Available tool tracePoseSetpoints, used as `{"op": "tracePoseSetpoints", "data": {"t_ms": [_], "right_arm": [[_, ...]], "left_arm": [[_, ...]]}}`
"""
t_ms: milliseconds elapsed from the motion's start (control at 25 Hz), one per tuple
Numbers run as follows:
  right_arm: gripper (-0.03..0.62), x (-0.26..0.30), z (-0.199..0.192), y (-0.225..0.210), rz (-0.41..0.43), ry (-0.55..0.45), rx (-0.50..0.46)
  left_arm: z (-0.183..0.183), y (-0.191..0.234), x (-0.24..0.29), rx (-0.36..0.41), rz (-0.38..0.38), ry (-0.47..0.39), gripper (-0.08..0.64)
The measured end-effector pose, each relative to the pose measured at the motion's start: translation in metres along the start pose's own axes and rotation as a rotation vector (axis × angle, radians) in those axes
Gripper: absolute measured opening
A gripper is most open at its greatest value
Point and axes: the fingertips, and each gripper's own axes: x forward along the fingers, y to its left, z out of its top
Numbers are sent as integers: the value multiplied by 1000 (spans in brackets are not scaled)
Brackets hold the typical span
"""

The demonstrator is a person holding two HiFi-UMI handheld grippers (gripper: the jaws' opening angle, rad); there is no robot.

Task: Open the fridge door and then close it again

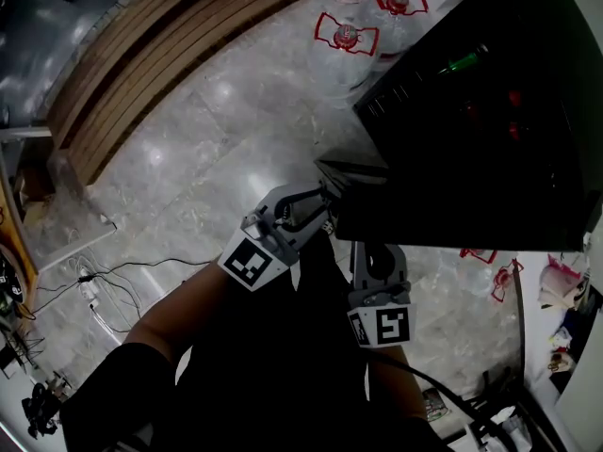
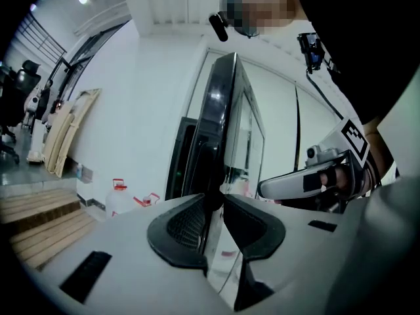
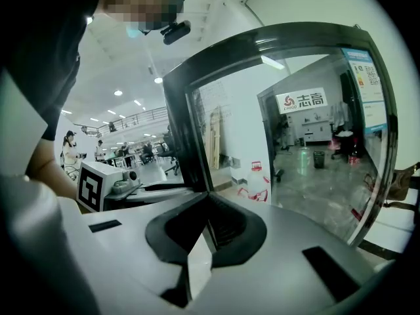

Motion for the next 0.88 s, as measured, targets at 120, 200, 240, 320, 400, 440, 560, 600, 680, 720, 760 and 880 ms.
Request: {"op": "tracePoseSetpoints", "data": {"t_ms": [120,200,240,320,400,440,560,600,680,720,760,880], "right_arm": [[15,1,1,-2,-2,-4,-1],[15,1,2,-4,-5,-8,-2],[15,1,3,-5,-6,-10,-1],[15,1,3,-7,-8,-11,1],[15,2,3,-8,-9,-9,3],[15,2,3,-8,-10,-9,4],[15,3,2,-9,-10,-6,5],[15,3,2,-9,-11,-4,5],[15,5,1,-12,-15,0,5],[15,7,1,-14,-18,1,7],[15,8,0,-16,-21,3,10],[15,11,0,-23,-31,8,19]], "left_arm": [[0,1,2,-21,16,-3,92],[-1,2,3,-44,24,-4,92],[-1,2,3,-39,23,-2,92],[0,2,3,-3,12,2,92],[2,2,4,35,0,3,92],[3,2,4,54,-5,2,92],[2,3,4,37,5,1,92],[1,5,4,2,18,1,92],[0,9,7,-58,40,-3,92],[1,12,9,-66,44,-4,92],[1,15,11,-64,46,-5,92],[4,27,20,-51,52,-6,94]]}}
